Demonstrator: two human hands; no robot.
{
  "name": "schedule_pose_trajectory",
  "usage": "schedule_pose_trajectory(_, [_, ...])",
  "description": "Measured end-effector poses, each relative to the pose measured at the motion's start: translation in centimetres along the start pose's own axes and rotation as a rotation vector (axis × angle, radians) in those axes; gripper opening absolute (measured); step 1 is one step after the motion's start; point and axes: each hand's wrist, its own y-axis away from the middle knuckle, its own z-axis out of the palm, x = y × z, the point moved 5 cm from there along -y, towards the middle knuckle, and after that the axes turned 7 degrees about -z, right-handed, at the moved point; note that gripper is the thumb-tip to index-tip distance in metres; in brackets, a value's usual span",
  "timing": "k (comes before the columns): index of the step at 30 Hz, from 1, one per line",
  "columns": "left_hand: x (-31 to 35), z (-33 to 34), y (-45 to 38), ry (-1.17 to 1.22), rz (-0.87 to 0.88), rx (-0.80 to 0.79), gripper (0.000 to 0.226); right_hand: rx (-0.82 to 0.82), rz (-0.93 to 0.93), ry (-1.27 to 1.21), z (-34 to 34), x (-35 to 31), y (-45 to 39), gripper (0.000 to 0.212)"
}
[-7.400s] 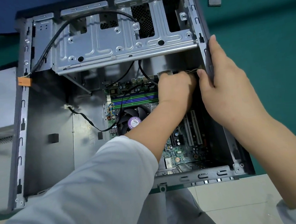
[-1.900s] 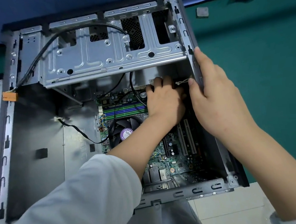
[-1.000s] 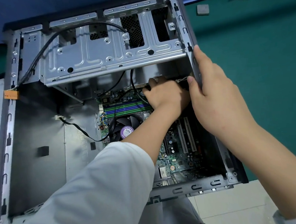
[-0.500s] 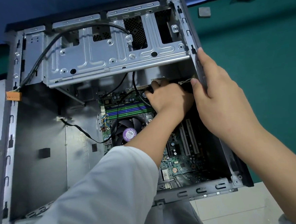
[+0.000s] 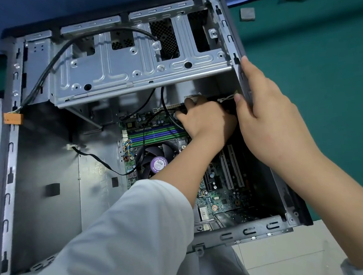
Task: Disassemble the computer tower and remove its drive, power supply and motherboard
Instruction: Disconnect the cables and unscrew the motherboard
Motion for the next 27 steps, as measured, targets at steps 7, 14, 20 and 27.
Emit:
schedule_pose_trajectory(7, [-0.01,-0.25,0.13,-0.003,0.021,-0.017,0.034,-0.006,0.008,0.01,-0.06,-0.09,-0.07,0.056])
schedule_pose_trajectory(14, [0.01,-0.23,0.22,-0.052,0.136,0.005,0.031,-0.01,-0.005,0.061,-0.03,-0.23,-0.16,0.057])
schedule_pose_trajectory(20, [-0.11,-0.33,-0.33,0.058,-0.004,-0.046,0.036,-0.009,-0.001,0.044,-0.01,-0.08,-0.12,0.056])
schedule_pose_trajectory(27, [-0.09,-0.1,0.35,-0.091,0.221,0.016,0.03,-0.005,0.002,0.023,-0.07,-0.08,-0.12,0.056])
